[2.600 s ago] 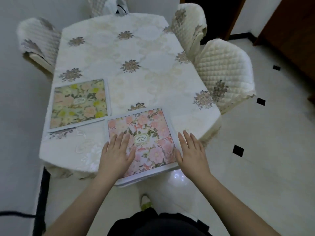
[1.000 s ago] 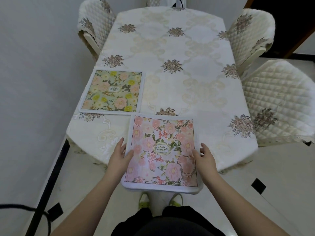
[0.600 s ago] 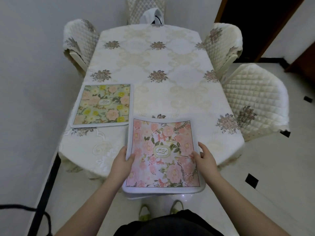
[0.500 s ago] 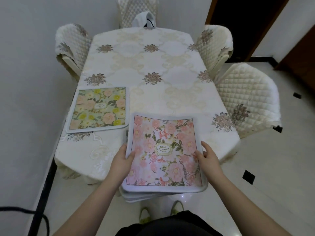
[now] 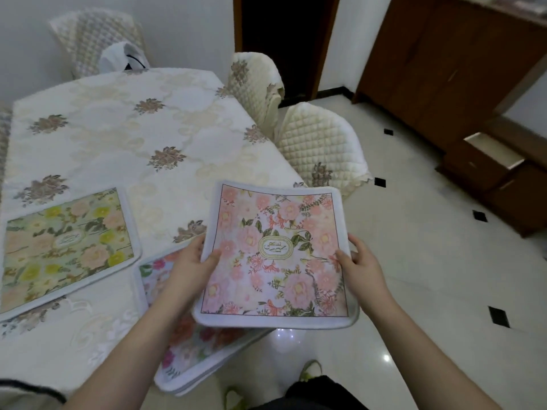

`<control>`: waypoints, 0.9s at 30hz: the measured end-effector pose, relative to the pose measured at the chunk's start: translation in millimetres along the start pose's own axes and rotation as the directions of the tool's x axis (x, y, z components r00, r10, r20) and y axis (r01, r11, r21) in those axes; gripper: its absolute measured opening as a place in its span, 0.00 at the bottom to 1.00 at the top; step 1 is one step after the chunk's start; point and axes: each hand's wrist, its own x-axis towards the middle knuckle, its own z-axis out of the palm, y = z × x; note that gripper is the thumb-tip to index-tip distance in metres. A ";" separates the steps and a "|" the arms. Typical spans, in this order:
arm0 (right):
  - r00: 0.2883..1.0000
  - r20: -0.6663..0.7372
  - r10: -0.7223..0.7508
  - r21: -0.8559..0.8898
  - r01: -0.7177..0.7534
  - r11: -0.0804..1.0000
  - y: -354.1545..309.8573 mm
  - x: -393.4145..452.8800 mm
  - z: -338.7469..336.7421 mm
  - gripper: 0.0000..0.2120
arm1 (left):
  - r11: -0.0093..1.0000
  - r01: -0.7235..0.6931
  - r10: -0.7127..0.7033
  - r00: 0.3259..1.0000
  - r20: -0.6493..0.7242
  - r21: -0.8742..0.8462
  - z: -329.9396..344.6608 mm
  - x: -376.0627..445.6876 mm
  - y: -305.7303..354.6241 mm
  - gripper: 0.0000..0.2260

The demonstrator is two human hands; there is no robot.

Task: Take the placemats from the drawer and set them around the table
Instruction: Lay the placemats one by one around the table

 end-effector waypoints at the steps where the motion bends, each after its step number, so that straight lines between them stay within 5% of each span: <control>1: 1.000 -0.020 0.005 0.009 -0.005 1.000 1.6 -0.4 -9.7 0.17 | 1.000 0.005 -0.005 1.000 0.022 -0.017 6.8 1.8 6.8 0.14; 27: 0.957 -0.238 0.167 0.188 -0.123 0.974 81.4 52.9 -308.3 0.17 | 0.992 0.009 0.031 0.948 0.317 -0.124 295.8 11.3 170.2 0.10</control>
